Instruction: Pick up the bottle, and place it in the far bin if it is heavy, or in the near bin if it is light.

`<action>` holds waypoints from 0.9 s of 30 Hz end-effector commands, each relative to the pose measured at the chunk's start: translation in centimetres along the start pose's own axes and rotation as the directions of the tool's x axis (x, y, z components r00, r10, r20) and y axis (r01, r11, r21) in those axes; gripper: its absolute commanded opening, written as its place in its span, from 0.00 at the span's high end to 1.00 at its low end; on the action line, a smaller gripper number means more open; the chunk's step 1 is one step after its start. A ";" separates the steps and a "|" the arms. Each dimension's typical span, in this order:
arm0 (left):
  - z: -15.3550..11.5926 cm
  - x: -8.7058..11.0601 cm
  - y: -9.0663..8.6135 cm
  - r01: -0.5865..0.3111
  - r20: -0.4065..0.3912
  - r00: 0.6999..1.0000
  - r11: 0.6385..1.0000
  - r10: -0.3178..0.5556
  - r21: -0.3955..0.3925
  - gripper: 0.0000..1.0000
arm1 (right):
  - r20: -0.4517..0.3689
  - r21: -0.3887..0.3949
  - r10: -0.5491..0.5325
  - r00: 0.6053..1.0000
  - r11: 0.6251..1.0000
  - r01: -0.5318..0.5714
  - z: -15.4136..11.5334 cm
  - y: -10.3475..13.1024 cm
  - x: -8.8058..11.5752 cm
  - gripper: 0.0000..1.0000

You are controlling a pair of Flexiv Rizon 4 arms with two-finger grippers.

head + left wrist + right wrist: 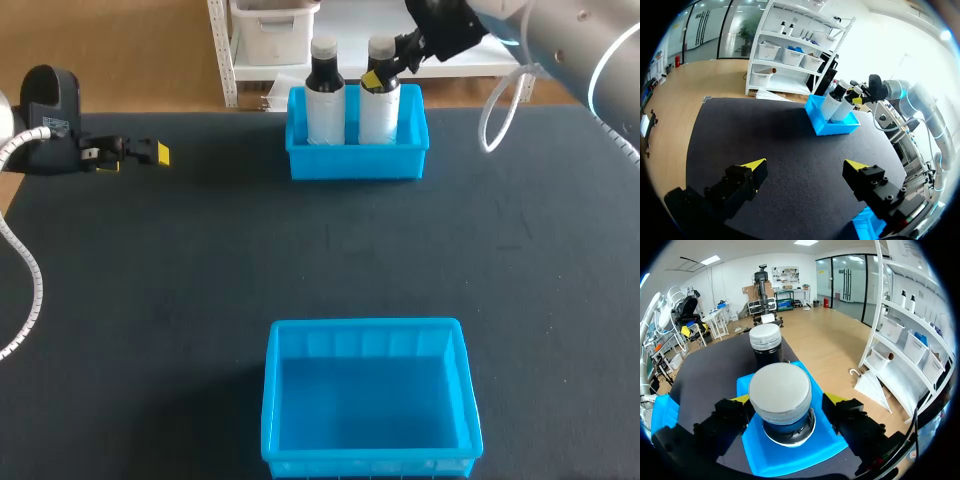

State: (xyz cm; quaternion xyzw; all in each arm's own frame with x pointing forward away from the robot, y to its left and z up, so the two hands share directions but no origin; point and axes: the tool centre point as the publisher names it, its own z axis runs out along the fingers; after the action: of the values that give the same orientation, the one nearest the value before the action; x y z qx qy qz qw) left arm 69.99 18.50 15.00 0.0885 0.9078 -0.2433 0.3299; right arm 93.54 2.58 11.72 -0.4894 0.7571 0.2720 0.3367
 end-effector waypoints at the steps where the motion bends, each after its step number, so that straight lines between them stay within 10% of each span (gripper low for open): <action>1: 0.0 0.0 0.0 0.000 0.000 1.000 1.000 0.000 0.000 0.00 | -0.014 -0.137 0.008 1.000 0.991 -0.010 -1.0 -0.5 -0.2 0.00; 27: 0.0 0.0 0.0 0.000 0.000 1.000 1.000 0.000 0.000 0.00 | -0.038 -0.002 0.069 0.997 0.998 -0.069 -14.3 6.9 3.9 0.00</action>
State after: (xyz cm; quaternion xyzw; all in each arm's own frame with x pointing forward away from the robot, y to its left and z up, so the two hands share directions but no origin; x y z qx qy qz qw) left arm 69.99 18.50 15.00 0.0885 0.9078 -0.2433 0.3299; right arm 87.02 -7.28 17.22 -0.4950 0.7626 0.3254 0.2599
